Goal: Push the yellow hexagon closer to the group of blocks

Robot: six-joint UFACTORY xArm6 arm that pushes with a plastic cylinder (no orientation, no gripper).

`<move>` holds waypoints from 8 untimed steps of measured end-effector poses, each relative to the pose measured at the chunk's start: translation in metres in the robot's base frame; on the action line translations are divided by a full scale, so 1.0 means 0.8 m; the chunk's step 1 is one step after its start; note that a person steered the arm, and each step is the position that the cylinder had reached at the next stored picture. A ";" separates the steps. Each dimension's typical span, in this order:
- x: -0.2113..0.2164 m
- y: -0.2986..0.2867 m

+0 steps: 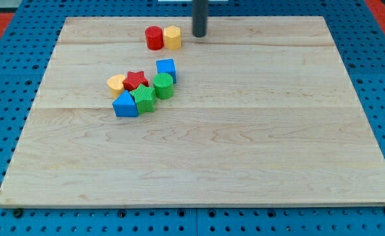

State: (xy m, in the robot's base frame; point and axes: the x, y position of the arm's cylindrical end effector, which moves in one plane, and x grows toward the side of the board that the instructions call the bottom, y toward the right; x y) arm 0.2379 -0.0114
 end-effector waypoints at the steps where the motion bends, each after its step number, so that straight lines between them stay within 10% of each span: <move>1: 0.018 -0.040; 8: 0.126 -0.138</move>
